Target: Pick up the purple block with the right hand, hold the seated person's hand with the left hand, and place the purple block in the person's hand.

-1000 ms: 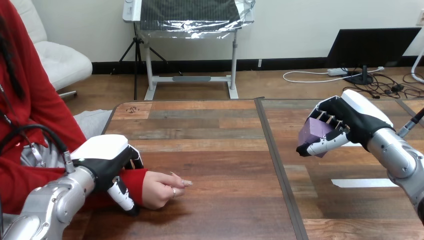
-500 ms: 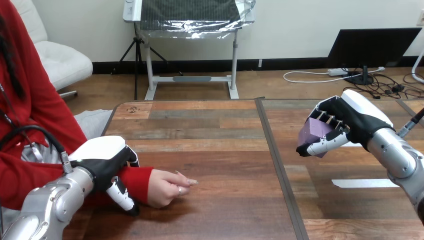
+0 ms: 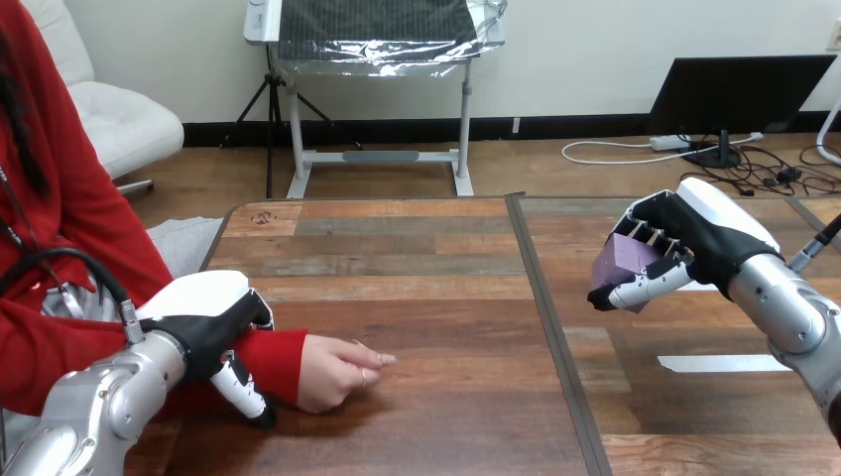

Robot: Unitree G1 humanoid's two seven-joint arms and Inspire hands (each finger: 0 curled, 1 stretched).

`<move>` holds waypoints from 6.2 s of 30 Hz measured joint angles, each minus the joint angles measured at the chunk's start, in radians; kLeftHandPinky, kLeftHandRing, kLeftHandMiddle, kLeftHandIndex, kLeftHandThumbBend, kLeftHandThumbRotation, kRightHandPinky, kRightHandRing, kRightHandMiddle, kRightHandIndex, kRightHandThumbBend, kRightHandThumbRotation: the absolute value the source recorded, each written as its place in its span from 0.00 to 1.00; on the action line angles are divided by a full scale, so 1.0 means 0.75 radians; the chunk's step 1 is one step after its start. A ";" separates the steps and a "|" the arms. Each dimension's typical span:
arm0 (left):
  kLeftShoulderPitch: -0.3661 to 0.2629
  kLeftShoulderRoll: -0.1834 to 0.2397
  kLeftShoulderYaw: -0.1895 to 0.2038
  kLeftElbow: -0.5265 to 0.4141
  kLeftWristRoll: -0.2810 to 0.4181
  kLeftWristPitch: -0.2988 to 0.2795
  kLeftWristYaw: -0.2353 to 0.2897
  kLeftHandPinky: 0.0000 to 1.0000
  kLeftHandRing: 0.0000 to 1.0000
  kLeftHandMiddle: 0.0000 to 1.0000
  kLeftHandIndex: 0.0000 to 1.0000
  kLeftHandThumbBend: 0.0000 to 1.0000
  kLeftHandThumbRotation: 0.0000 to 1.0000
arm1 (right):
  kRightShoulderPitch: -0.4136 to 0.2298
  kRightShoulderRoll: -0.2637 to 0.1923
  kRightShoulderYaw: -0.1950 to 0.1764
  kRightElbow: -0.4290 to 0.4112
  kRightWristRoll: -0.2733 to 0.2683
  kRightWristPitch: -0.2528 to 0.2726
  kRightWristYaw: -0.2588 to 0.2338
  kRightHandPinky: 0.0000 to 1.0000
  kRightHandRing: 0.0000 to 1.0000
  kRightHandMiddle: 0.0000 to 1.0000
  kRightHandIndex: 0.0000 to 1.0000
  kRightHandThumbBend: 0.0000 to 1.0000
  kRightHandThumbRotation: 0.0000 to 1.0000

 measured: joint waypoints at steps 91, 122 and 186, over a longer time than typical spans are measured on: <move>0.140 0.057 0.217 -0.405 -0.303 0.054 -0.109 0.22 0.28 0.36 0.37 0.77 0.00 | 0.000 0.009 0.000 0.000 0.017 -0.005 0.013 0.41 0.43 0.48 0.50 0.77 0.00; 0.138 -0.002 0.216 -0.405 -0.301 0.090 -0.114 0.19 0.25 0.33 0.36 0.79 0.00 | 0.000 0.076 0.000 0.000 0.022 -0.003 0.054 0.42 0.43 0.47 0.49 0.77 0.00; -0.081 -0.213 0.137 -0.228 -0.295 0.085 0.001 0.21 0.27 0.34 0.36 0.73 0.00 | 0.004 0.218 -0.004 -0.215 0.073 -0.045 0.116 0.36 0.38 0.44 0.46 0.76 0.00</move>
